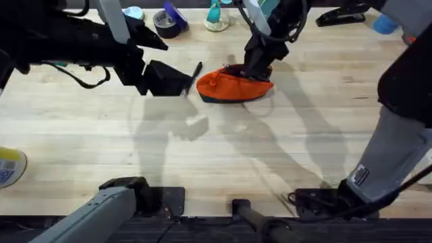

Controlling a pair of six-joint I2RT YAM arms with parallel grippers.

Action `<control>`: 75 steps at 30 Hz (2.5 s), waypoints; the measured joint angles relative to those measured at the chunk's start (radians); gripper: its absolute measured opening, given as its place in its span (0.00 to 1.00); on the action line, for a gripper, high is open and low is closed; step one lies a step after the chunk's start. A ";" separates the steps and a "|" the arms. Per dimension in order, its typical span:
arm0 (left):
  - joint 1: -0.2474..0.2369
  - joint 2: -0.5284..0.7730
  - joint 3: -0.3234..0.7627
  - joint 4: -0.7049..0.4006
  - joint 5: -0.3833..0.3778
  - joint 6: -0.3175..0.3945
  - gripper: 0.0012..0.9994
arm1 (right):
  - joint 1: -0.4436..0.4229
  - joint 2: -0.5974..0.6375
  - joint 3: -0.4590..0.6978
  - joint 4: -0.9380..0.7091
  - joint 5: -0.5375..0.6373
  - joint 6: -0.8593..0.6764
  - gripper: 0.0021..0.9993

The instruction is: Unzip the bag, pick up the pens from the table one at a time and place them inside, then zip the bag closed.

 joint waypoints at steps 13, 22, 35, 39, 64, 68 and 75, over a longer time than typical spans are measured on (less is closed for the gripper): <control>0.000 0.000 0.000 0.000 0.000 0.000 0.99 | 0.000 0.000 0.000 -0.002 -0.001 -0.004 0.99; 0.000 0.000 0.000 0.000 0.000 0.000 0.99 | 0.000 0.000 0.000 -0.002 -0.004 0.011 1.00; 0.000 0.000 0.000 0.000 0.000 0.000 0.99 | 0.002 0.000 0.047 -0.109 -0.011 0.080 1.00; 0.000 0.000 0.000 0.000 0.000 0.000 0.99 | 0.002 0.000 0.093 -0.142 -0.010 0.110 1.00; 0.000 0.000 0.000 0.000 -0.050 -0.018 0.99 | 0.002 -0.342 0.144 -0.147 0.111 0.546 1.00; 0.000 0.000 0.000 -0.003 -0.098 -0.050 0.99 | 0.000 -0.371 0.144 -0.113 0.137 0.647 1.00; 0.000 0.000 0.000 -0.036 -0.140 -0.079 0.99 | -0.036 -0.447 0.127 -0.105 0.151 0.745 1.00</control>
